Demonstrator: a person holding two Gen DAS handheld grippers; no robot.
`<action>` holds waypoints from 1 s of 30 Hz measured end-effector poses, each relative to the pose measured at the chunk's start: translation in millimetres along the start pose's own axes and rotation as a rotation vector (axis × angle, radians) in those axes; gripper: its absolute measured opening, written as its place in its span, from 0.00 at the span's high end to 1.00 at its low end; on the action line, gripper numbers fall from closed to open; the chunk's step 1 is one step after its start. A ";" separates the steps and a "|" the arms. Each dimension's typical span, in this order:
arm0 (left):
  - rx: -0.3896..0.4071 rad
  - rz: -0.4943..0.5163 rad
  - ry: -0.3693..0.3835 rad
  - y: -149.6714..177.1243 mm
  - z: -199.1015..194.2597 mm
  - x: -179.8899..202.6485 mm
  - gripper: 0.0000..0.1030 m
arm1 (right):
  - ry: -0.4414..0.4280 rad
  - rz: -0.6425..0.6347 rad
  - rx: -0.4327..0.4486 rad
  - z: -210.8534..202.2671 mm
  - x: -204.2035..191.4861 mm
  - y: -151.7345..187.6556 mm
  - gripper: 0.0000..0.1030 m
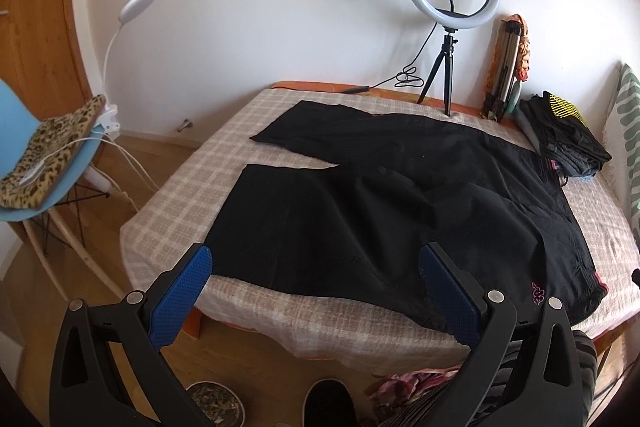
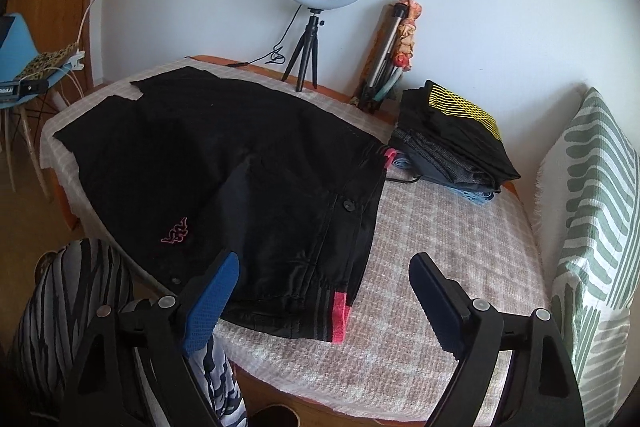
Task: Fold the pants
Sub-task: 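Move the right tool to the trousers' waistband and close on it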
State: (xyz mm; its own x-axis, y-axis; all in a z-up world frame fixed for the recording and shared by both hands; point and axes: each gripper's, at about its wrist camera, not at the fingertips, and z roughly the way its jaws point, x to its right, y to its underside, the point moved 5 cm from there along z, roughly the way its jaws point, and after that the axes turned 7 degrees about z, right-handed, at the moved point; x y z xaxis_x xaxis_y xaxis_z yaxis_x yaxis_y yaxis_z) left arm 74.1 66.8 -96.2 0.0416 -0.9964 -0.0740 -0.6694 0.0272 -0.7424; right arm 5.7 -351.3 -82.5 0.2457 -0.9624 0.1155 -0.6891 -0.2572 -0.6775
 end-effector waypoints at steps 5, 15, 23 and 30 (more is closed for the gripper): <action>-0.056 -0.060 0.020 12.3 17.6 -22.0 0.12 | -0.107 -0.127 -0.109 26.6 -16.7 27.0 0.28; -0.164 -0.200 0.037 36.0 53.3 -68.7 0.19 | -0.178 -0.215 -0.238 71.4 -17.4 51.5 0.30; -0.244 -0.340 0.093 57.1 77.4 -93.6 0.20 | -0.146 -0.320 -0.262 95.2 -29.5 55.4 0.48; -0.282 -0.382 0.161 66.1 86.6 -81.3 0.20 | -0.155 -0.340 -0.248 95.7 -29.9 39.1 0.83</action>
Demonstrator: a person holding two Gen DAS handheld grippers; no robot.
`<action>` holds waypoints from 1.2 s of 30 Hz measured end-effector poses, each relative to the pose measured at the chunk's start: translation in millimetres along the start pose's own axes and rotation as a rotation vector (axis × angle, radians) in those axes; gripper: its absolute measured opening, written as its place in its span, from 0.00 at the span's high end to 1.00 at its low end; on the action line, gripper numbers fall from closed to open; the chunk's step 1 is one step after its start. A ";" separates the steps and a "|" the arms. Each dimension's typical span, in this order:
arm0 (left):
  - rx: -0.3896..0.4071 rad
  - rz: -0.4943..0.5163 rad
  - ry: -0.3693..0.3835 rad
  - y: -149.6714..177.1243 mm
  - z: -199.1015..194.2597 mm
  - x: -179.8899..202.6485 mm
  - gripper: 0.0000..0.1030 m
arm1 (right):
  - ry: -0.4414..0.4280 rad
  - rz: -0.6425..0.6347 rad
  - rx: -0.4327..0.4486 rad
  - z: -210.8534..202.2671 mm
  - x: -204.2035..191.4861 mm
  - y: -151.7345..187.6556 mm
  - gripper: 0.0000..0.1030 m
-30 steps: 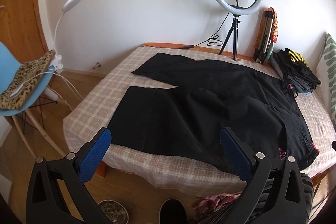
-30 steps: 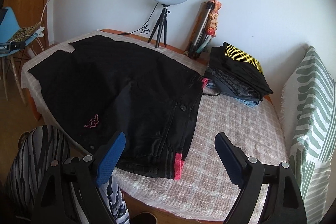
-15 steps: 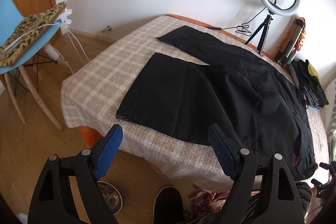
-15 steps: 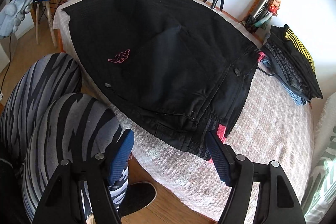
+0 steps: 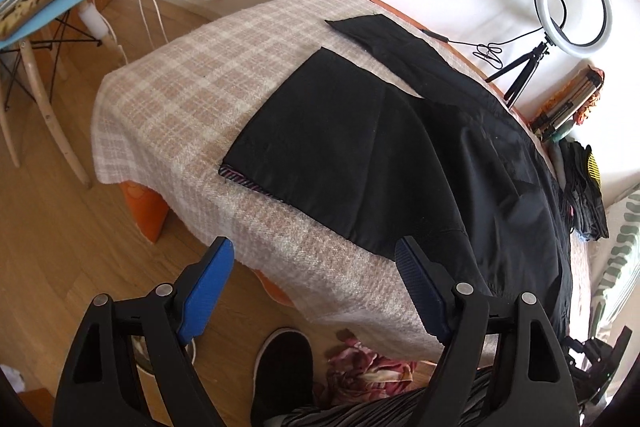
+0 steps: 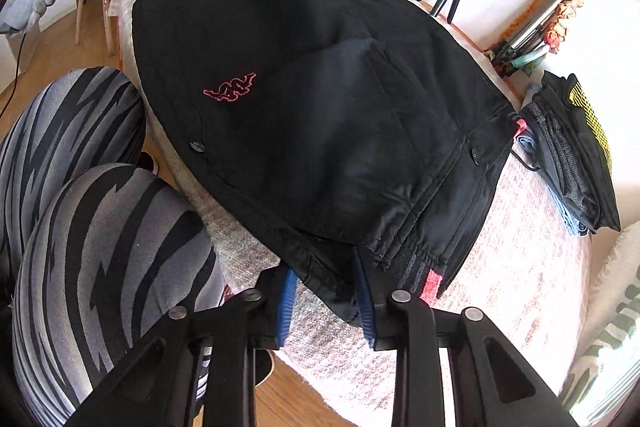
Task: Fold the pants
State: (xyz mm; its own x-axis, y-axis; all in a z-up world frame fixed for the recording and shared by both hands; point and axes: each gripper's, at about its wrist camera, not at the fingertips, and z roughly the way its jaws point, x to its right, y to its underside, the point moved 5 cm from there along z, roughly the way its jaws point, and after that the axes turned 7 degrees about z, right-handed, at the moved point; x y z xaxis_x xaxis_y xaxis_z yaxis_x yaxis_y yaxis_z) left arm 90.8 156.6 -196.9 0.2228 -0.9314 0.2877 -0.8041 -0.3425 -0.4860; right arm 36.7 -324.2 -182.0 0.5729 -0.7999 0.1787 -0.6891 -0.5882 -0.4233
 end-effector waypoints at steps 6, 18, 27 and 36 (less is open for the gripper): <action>-0.061 -0.112 0.104 4.2 14.2 9.9 0.18 | 0.055 0.032 0.068 -14.9 18.0 -26.5 0.90; -0.049 -0.340 0.209 7.9 34.8 26.9 0.18 | 0.133 0.060 0.181 -44.6 40.3 -62.6 0.94; -0.039 -0.364 0.264 6.2 36.5 39.7 0.18 | 0.151 0.080 0.218 -58.8 41.4 -64.7 0.94; 0.041 -0.433 0.281 -11.3 46.8 35.3 0.27 | 0.153 0.104 0.228 -65.2 43.1 -64.6 0.94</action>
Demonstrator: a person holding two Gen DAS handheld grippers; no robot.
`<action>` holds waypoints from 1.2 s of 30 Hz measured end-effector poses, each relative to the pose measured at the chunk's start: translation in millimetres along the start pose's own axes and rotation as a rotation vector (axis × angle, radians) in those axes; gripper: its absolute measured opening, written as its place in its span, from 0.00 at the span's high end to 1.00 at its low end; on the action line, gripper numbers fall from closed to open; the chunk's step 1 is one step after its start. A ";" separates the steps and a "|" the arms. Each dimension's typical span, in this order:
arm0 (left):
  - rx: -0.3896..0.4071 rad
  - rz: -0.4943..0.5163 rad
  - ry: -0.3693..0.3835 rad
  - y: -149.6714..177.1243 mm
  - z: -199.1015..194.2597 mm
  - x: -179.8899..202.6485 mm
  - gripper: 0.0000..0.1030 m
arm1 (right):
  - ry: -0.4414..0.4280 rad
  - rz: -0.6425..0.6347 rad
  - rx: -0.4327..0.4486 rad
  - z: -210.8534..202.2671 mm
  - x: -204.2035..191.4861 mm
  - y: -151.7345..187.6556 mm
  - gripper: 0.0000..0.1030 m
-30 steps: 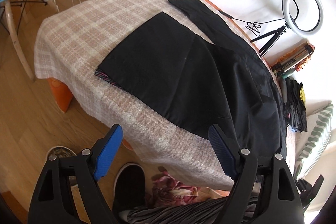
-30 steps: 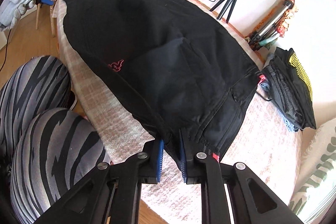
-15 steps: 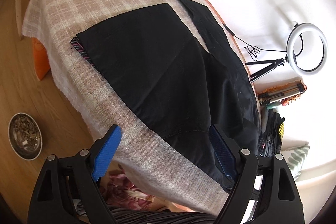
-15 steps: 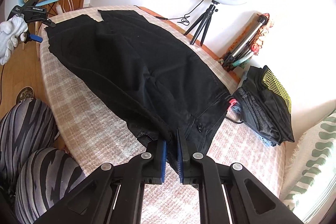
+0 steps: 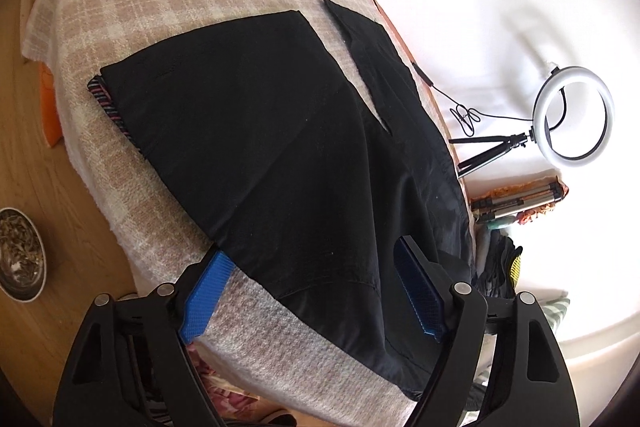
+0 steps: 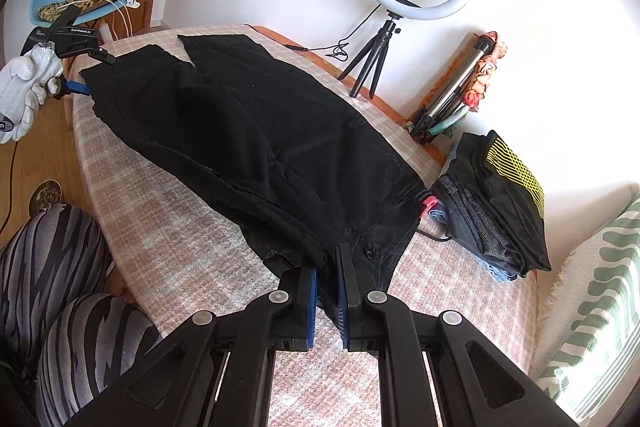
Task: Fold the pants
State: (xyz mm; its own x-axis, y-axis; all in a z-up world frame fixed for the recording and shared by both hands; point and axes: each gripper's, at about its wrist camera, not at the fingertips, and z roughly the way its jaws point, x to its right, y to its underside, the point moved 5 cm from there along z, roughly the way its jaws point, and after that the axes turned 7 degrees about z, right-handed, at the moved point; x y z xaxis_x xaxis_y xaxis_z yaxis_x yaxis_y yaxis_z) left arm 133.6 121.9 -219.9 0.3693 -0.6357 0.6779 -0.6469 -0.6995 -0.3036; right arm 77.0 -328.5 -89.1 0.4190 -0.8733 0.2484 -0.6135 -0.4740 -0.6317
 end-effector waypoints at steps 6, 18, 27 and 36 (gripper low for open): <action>0.046 -0.070 0.027 -24.9 9.3 -18.8 0.95 | 0.008 -0.004 -0.025 2.9 -6.4 7.0 0.94; 0.203 0.102 0.082 -69.1 -21.3 31.2 0.97 | 0.092 -0.044 0.031 -6.4 12.9 -41.4 0.96; 0.263 0.216 0.066 -123.4 -1.7 85.8 0.97 | 0.151 -0.008 0.073 29.5 53.9 -110.7 0.98; 0.287 0.326 -0.021 -179.7 46.5 134.8 0.97 | 0.181 0.052 0.046 105.0 97.6 -157.3 0.98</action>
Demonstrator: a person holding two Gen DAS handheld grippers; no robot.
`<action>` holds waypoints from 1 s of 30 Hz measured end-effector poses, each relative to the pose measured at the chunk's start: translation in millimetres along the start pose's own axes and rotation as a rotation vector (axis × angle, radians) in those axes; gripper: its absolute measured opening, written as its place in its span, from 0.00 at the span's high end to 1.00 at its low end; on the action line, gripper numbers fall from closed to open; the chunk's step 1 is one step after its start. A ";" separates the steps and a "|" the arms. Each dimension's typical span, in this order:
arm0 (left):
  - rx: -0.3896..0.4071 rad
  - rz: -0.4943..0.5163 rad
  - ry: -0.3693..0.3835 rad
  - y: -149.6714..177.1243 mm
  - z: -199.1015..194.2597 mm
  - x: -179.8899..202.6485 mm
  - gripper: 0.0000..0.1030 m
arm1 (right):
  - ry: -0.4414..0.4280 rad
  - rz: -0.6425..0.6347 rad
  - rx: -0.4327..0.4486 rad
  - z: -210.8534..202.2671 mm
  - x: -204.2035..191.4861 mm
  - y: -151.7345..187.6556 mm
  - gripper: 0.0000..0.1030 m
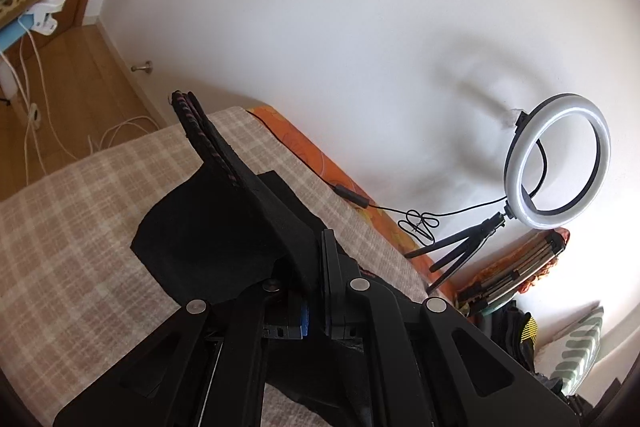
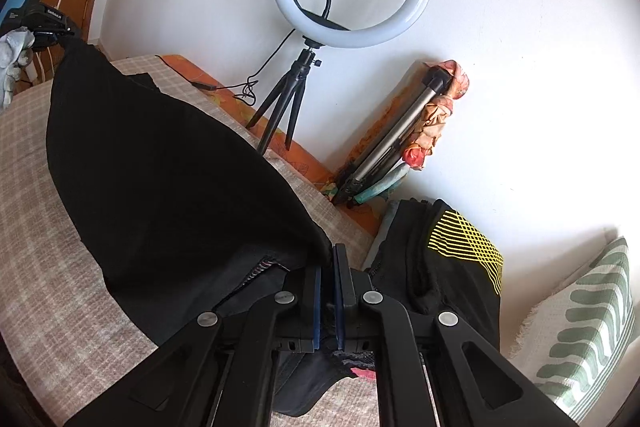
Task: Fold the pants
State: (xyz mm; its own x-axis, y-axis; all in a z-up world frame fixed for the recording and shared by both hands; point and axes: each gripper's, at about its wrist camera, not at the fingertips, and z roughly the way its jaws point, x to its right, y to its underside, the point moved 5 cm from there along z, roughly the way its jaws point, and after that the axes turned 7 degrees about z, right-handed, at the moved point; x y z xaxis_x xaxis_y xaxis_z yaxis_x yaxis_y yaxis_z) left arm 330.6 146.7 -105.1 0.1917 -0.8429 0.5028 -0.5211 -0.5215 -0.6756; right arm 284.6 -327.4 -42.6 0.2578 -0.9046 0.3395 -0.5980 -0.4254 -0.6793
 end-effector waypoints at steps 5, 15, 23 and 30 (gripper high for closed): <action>-0.037 0.075 -0.060 -5.2 38.5 9.3 0.97 | 0.015 0.012 -0.058 59.9 6.1 -5.4 0.98; -0.169 0.198 -0.189 3.0 117.3 16.7 0.97 | 0.022 -0.014 -0.226 160.9 0.6 16.9 0.98; -0.240 0.270 -0.228 -17.4 142.2 16.6 0.65 | 0.046 -0.042 -0.301 193.1 -5.4 24.2 0.97; -0.180 0.285 -0.211 -53.1 102.5 -12.1 0.53 | 0.036 -0.030 -0.268 180.5 -8.1 7.1 0.54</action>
State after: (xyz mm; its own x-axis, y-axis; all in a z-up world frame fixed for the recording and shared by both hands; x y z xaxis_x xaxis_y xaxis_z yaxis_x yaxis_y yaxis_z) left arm 441.3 171.0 -130.6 0.1750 -0.9691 0.1741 -0.7118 -0.2467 -0.6577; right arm 415.3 -328.1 -167.6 0.2542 -0.8882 0.3828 -0.7711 -0.4250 -0.4740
